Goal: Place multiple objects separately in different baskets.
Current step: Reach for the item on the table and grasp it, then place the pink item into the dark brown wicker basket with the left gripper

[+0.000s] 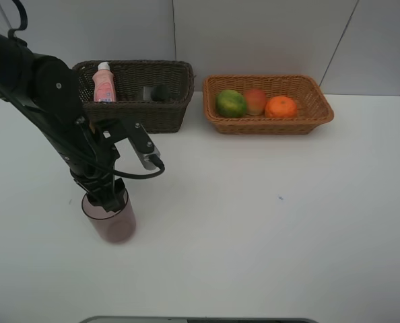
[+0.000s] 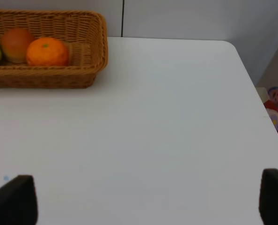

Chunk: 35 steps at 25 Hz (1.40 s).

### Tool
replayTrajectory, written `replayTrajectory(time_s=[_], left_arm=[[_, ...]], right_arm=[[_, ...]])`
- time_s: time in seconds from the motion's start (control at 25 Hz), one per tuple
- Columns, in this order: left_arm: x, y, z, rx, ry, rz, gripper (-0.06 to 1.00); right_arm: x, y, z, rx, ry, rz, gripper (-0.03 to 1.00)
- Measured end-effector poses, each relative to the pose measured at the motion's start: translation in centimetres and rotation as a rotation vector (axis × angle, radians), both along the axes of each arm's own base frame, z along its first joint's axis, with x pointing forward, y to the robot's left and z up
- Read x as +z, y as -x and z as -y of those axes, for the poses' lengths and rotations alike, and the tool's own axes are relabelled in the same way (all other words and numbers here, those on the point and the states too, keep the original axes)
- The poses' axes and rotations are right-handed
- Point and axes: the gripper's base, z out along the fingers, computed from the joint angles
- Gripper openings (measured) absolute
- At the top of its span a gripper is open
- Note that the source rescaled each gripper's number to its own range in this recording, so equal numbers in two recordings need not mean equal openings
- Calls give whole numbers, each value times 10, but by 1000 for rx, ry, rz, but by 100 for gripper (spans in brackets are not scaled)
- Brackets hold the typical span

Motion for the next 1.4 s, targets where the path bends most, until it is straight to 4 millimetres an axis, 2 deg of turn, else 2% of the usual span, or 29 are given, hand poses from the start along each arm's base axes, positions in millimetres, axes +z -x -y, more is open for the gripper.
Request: replayTrajectory(time_s=[0.16, 0.2, 0.24, 1.12, 1.2, 1.4], left_arm=[[0, 0, 0, 3, 2, -1, 12], [0, 0, 0, 4, 2, -6, 3], [0, 0, 0, 5, 3, -4, 0], [2, 0, 0, 6, 7, 3, 0], [9, 0, 0, 6, 20, 26, 0], [41, -1, 0, 50, 76, 109, 0]], right_arm=[[0, 0, 0, 0, 0, 0, 100], [0, 0, 0, 0, 0, 0, 100], [0, 0, 0, 0, 0, 0, 100], [0, 0, 0, 0, 0, 0, 100], [0, 0, 0, 0, 0, 0, 100], [0, 0, 0, 0, 0, 0, 100]])
